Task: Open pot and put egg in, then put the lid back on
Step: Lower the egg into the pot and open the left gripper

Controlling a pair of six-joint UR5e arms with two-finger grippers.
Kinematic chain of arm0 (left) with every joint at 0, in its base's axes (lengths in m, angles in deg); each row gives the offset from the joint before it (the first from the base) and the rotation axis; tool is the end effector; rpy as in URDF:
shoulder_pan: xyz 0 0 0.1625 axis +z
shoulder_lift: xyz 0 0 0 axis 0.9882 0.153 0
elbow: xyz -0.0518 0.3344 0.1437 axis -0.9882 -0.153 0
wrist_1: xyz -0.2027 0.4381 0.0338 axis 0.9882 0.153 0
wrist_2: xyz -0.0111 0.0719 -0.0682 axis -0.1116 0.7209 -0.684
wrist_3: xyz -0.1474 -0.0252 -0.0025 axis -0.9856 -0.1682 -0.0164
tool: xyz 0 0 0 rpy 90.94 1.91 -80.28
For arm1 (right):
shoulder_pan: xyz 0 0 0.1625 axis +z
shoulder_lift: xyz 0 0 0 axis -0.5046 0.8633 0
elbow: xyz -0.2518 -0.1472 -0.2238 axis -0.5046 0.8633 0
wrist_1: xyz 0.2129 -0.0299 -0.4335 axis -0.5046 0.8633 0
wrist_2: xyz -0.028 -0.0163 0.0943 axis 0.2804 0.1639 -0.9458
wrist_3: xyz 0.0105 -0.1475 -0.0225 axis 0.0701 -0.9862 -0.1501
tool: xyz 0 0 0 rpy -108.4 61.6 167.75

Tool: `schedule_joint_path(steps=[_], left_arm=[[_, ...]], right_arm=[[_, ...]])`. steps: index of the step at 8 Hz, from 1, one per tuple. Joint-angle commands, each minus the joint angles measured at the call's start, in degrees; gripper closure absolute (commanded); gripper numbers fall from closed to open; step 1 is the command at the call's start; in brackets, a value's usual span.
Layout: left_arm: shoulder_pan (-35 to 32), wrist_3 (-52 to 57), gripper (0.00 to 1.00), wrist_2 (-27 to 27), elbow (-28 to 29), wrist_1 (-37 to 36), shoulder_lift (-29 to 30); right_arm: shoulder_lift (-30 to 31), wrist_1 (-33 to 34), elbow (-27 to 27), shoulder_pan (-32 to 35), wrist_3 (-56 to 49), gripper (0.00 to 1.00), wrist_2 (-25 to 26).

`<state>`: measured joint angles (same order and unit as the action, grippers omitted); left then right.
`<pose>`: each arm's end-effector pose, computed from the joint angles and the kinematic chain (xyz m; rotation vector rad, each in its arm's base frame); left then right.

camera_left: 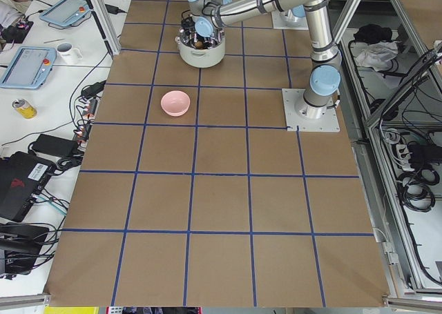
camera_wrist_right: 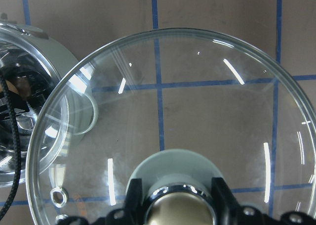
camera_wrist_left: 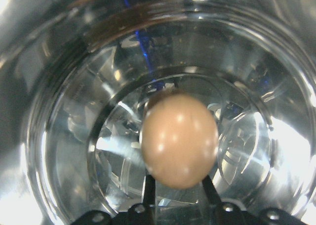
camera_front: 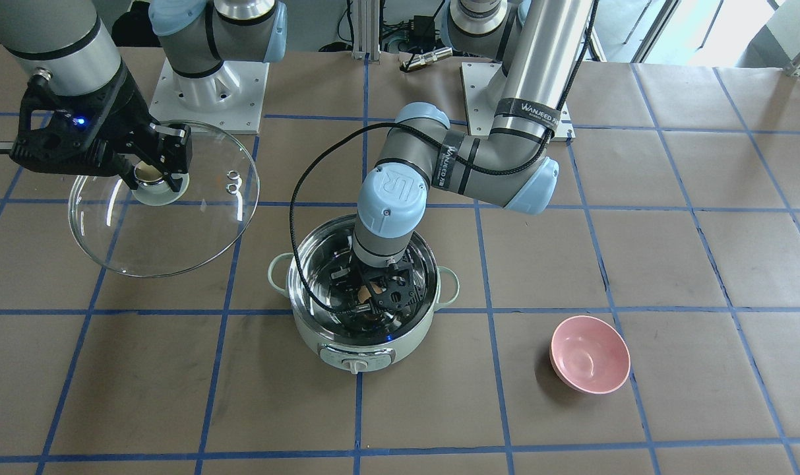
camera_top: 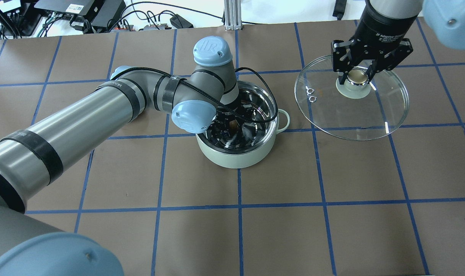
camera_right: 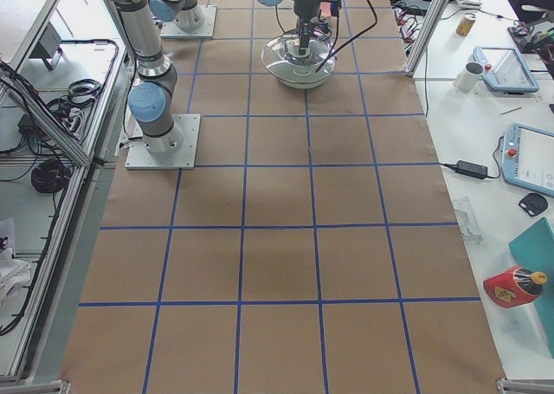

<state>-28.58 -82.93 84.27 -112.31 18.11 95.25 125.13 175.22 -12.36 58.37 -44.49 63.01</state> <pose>-0.3670 -0.5724 0.0890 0.4874 -3.0127 -0.1491 0.1184 -0.5802 0.3908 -0.0747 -3.1311 -0.0262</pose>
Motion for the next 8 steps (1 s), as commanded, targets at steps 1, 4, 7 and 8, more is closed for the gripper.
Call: schedule_joint_path(steps=[1, 4, 7, 8], left_arm=[[0.00, -0.06, 0.39, -0.01, 0.03, -0.23, -0.05], [-0.09, 0.38, 0.23, 0.08, 0.73, -0.66, -1.45], [0.17, 3.53, 0.01, 0.70, 1.87, -1.20, -6.54], [0.61, 5.55, 0.00, 0.78, 1.96, -0.76, -7.95]], right_arm=[[-0.01, 0.00, 0.00, 0.00, 0.00, 0.71, -0.02], [-0.01, 0.00, 0.00, 0.00, 0.00, 0.71, -0.02], [-0.01, 0.26, 0.00, 0.09, -0.18, 0.70, -0.11], [0.08, 0.35, 0.00, 0.17, 0.00, 0.70, -0.11]])
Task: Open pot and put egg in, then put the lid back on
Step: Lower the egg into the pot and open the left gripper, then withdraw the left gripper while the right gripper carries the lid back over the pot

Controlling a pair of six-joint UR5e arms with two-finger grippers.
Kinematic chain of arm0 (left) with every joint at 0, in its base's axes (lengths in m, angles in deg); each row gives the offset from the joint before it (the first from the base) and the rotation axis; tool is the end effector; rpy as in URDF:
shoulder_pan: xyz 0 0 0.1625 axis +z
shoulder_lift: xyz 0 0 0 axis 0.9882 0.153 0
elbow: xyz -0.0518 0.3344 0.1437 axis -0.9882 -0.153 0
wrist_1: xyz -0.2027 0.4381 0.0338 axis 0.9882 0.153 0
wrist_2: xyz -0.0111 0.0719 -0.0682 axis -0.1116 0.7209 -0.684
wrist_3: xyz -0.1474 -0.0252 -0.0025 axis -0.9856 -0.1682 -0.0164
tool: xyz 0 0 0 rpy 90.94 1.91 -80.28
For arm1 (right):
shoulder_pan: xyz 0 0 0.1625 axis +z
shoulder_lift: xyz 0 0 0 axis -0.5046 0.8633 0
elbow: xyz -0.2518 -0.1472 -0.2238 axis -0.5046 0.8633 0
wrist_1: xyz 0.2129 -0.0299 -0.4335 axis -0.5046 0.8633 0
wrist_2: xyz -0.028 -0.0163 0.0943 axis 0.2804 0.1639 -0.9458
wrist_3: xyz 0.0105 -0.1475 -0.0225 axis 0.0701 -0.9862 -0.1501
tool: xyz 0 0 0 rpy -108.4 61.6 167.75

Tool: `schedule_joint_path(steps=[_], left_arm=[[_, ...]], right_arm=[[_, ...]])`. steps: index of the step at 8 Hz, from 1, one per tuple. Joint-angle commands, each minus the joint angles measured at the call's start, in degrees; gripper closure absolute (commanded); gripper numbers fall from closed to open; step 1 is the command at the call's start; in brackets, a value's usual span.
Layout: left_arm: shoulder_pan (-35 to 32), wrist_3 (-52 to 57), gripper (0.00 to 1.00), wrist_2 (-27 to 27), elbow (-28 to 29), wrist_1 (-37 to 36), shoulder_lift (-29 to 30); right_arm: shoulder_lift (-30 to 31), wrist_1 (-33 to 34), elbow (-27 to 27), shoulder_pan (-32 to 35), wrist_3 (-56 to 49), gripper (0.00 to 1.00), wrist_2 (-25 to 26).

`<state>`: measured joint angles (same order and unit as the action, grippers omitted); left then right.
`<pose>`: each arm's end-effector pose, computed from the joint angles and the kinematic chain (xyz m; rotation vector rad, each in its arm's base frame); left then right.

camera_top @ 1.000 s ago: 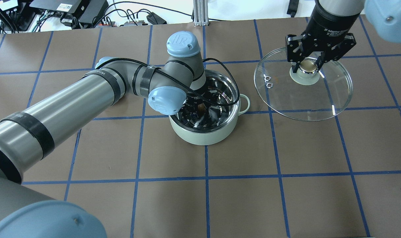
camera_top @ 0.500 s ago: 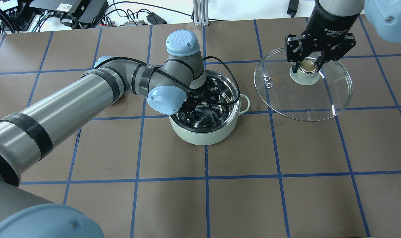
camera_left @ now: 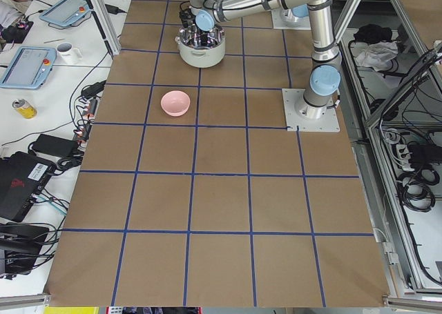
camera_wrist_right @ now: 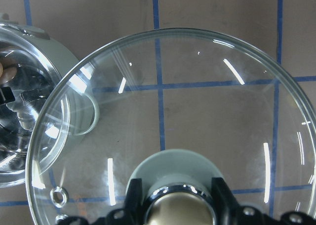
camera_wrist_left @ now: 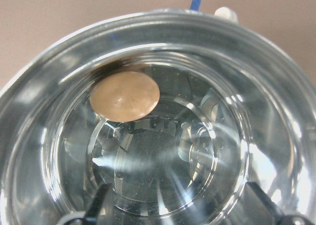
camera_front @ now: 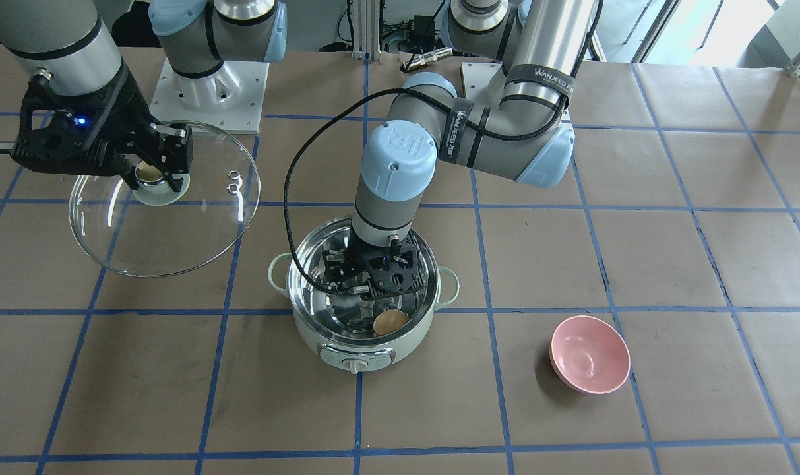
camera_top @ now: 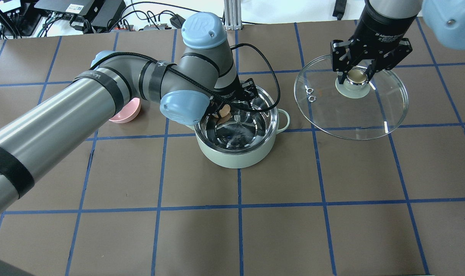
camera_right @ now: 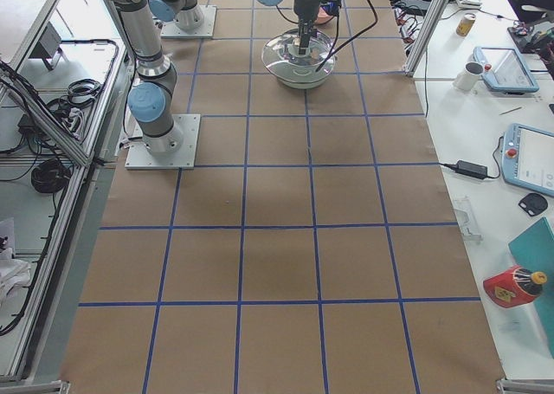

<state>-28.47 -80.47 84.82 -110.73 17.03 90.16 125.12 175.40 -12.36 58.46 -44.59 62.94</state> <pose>-0.3699 -0.5887 0.1646 0.4065 -2.9713 0.0429 0.1195 -0.5806 0.3910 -0.0696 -3.1325 -0.0215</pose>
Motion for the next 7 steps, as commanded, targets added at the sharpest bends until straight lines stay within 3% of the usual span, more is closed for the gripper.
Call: schedule_joint_path(steps=[1, 3, 5, 7], left_arm=[[0.60, 3.88, 0.00, 0.84, 0.74, 0.58, -4.36], [2.26, 9.65, 0.00, 4.01, 2.58, 4.69, -6.73], [9.18, 20.02, 0.00, 4.54, 3.73, 11.62, -10.33], [10.62, 27.34, 0.00, 10.92, 3.82, 13.50, -12.80]], right_arm=[[-0.09, 0.17, 0.00, 0.44, 0.53, 0.70, 0.05], [-0.61, 0.70, -0.09, 2.19, 0.88, 0.70, 0.23], [-1.40, 2.27, 0.09, 3.77, 2.37, 0.70, 0.05], [-2.54, 3.33, 0.70, 4.74, 5.09, 0.70, -0.04]])
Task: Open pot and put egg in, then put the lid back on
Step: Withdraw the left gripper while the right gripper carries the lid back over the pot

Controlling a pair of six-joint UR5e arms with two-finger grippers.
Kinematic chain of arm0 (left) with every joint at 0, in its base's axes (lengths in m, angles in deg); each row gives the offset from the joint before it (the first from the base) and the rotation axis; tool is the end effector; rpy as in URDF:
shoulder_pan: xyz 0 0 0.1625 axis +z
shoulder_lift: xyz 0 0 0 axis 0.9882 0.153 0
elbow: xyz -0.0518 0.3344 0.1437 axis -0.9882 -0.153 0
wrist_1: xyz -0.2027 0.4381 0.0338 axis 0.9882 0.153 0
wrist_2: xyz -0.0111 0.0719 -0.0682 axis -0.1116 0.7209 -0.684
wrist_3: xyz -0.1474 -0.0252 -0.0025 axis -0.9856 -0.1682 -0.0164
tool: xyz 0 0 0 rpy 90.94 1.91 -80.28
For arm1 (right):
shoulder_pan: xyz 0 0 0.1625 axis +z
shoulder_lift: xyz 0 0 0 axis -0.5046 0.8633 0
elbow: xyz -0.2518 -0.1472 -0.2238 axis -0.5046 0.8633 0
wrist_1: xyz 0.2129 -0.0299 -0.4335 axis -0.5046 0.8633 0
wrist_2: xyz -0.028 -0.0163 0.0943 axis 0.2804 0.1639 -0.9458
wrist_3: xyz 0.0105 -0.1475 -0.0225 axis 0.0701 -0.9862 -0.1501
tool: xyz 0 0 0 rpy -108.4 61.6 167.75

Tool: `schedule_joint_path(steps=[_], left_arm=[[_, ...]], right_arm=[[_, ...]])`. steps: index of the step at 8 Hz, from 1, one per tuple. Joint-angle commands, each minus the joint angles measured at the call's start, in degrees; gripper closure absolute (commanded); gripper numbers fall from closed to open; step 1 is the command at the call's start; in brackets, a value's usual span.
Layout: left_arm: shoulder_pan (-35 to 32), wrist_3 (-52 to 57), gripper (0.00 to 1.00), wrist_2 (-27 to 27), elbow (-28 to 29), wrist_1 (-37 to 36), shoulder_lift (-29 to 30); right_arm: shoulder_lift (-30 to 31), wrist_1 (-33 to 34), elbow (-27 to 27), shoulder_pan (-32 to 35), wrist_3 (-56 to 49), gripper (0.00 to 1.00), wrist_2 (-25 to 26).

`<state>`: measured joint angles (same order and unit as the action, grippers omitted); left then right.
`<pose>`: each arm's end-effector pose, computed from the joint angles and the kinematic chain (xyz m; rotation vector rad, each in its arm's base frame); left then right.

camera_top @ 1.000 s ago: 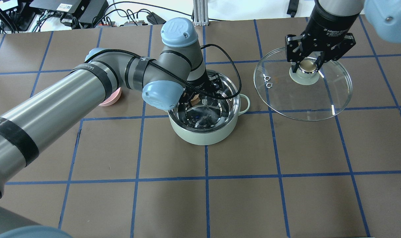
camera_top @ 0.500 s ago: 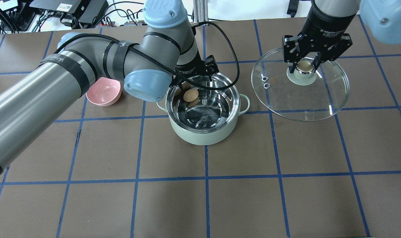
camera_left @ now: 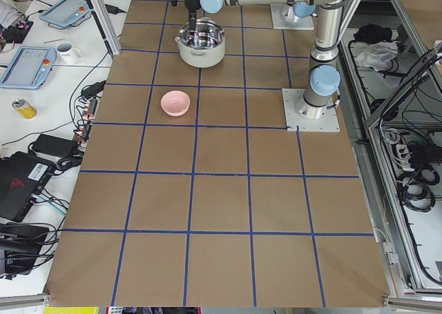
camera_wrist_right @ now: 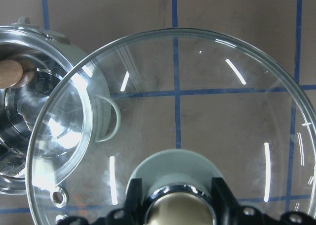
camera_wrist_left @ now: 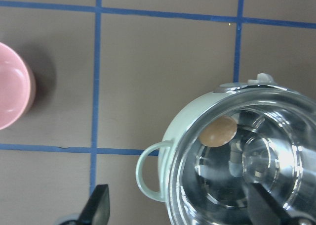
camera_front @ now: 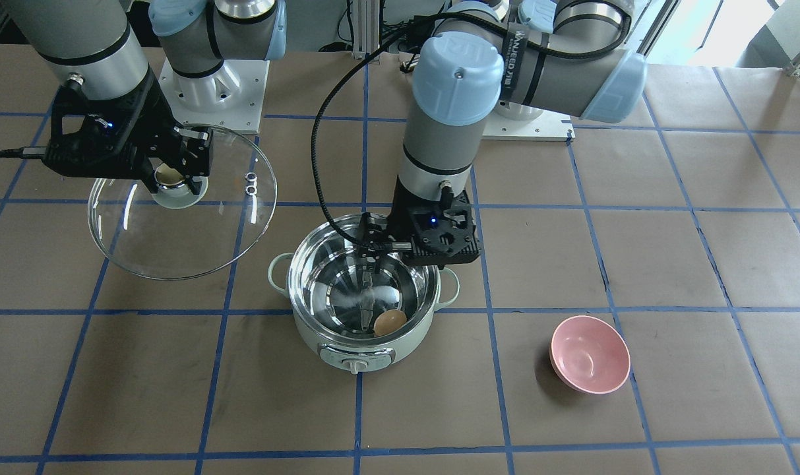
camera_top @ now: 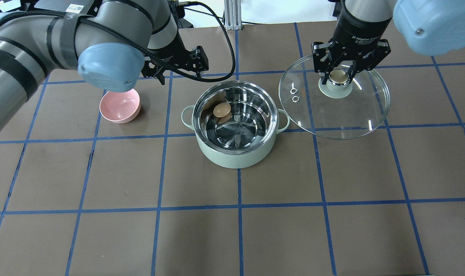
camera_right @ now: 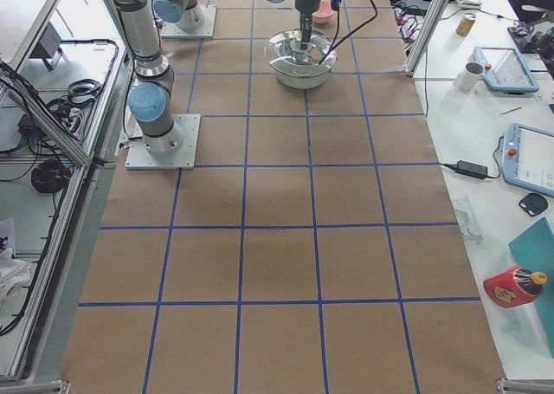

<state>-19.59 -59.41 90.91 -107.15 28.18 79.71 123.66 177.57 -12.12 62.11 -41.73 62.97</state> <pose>-0.2550 -0.6206 0.2982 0.0991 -3.0953 0.2121 0.1567 -0.5838 0.3822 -0.0481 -3.1326 0.0052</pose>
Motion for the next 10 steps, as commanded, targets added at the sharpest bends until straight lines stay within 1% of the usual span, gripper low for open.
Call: schedule_joint_path(steps=[1, 2, 3, 5, 7, 8, 10], left_arm=[[1.74, 6.30, 0.00, 5.12, 0.24, 4.70, -4.19], [1.74, 5.61, 0.00, 5.56, 0.24, 4.72, -6.38], [2.08, 5.95, 0.00, 7.13, -0.20, 4.90, -7.45], [1.82, 6.73, 0.00, 7.50, -0.64, 7.53, -8.07], [2.18, 12.44, 0.00, 7.67, -0.99, 7.71, -7.81], [2.26, 12.72, 0.00, 7.67, -0.90, 8.76, -7.98], [3.23, 12.81, 0.00, 7.67, -0.82, 12.17, -8.42]], right_arm=[[-1.96, 2.74, 0.55, 3.28, 3.90, 0.70, -0.07], [-3.80, 5.19, 0.90, 5.47, 6.97, 0.70, -0.07], [-5.64, 6.09, 1.78, 7.67, 9.52, 0.70, 0.02], [-9.51, 10.29, 2.57, 11.80, 15.41, 0.70, 0.02], [-12.59, 15.47, 2.66, 14.89, 19.81, 0.70, -0.07], [-13.74, 16.89, 2.66, 16.03, 20.87, 0.70, -0.07], [-14.36, 17.08, 2.66, 16.57, 22.37, 0.71, -0.07]])
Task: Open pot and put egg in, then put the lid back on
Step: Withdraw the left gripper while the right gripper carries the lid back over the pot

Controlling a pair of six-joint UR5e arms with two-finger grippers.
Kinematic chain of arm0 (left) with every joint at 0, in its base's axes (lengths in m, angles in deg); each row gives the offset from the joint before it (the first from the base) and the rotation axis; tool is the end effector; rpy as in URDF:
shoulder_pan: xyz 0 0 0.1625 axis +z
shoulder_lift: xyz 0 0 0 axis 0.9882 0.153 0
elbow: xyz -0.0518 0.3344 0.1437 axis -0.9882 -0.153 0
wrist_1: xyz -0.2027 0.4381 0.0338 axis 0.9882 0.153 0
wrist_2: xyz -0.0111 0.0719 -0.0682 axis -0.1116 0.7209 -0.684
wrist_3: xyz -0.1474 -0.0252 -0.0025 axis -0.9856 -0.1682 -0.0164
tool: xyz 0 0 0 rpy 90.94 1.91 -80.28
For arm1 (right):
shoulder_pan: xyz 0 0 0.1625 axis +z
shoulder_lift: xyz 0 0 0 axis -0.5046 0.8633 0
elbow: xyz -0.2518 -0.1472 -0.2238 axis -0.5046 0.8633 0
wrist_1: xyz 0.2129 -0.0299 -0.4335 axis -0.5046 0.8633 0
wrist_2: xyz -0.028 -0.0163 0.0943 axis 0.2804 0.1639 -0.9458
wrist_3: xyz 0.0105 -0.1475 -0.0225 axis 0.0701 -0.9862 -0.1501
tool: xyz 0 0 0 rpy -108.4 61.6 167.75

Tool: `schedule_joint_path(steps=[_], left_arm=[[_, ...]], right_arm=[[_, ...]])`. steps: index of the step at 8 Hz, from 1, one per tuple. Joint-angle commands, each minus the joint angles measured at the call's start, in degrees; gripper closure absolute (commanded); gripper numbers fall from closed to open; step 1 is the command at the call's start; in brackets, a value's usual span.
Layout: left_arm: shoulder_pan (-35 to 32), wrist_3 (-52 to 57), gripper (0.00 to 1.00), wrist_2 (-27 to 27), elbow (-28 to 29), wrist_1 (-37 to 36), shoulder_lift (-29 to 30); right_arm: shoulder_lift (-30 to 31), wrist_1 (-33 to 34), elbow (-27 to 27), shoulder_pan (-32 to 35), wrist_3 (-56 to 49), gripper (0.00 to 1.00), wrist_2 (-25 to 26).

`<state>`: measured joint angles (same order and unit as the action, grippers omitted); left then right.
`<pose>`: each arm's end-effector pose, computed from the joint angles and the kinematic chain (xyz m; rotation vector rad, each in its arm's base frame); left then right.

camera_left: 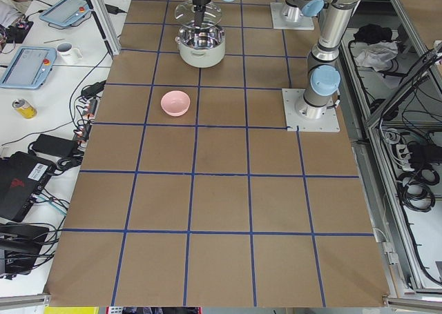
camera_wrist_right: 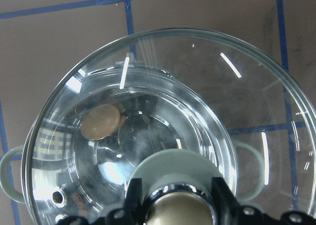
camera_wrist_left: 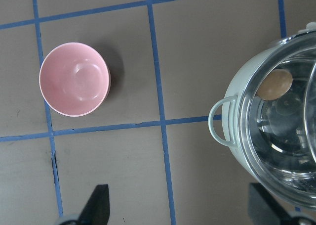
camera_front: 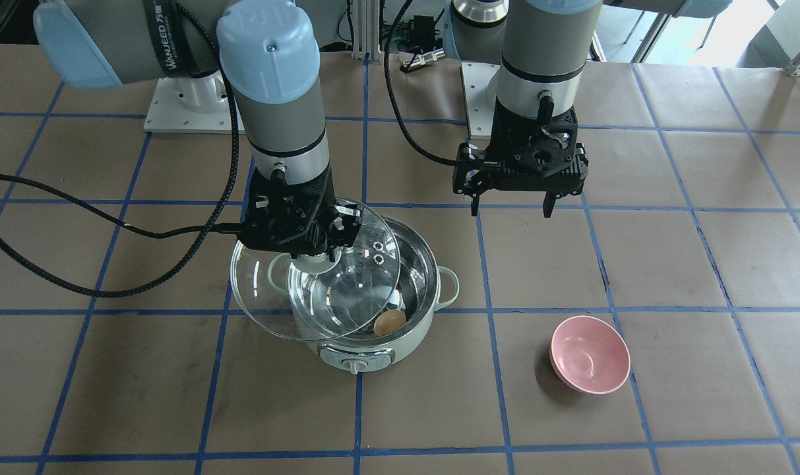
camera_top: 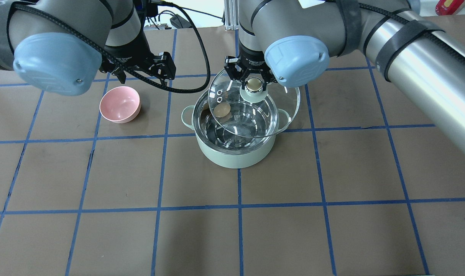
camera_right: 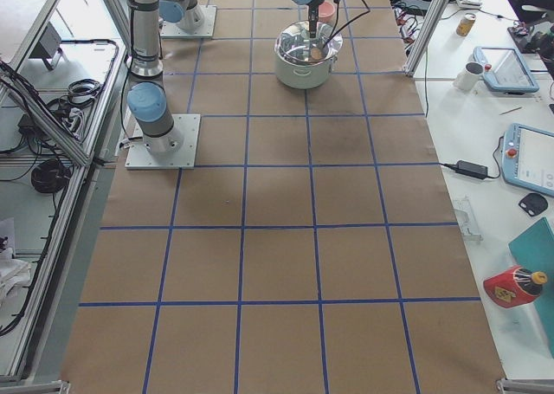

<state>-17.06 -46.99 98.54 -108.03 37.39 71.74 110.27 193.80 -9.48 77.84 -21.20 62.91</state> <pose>-0.2008 -0.5864 0.3598 0.1532 3.0163 -0.1747 0.3373 -0.6052 0.2900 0.1784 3.1042 -0.1470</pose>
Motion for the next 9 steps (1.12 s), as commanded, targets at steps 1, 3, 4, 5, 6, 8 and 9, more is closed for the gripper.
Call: schedule_joint_path(steps=[1, 3, 4, 5, 6, 8, 9], left_arm=[[1.57, 0.30, 0.00, 0.22, -0.03, 3.60, -0.36], [2.54, 0.22, 0.00, -1.01, -0.03, 3.34, -0.45], [3.76, 0.56, 0.00, -4.93, -0.12, 3.52, -0.36], [5.17, 0.65, 0.00, -5.66, -0.12, 3.43, -0.36], [5.62, 1.00, 0.00, -5.58, -0.12, 3.78, -0.28], [5.88, 2.59, 0.00, -5.67, -0.21, 3.52, -0.19], [5.80, 2.50, 0.00, -5.67, -0.21, 3.43, -0.19]], right_arm=[[-2.37, 1.89, 0.81, 1.97, 2.71, 0.71, 0.00], [-4.66, 2.07, 2.48, 3.47, 4.39, 0.71, 0.00], [-4.75, 1.99, 2.22, 3.56, 4.30, 0.71, 0.00], [-4.75, 1.81, 1.96, 3.65, 4.22, 0.71, 0.08], [-4.84, 1.90, 1.87, 3.65, 4.04, 0.71, 0.08], [-4.93, 2.07, 0.74, 3.74, 3.69, 0.71, 0.08], [-5.02, 2.16, 0.38, 4.00, 3.69, 0.71, 0.08]])
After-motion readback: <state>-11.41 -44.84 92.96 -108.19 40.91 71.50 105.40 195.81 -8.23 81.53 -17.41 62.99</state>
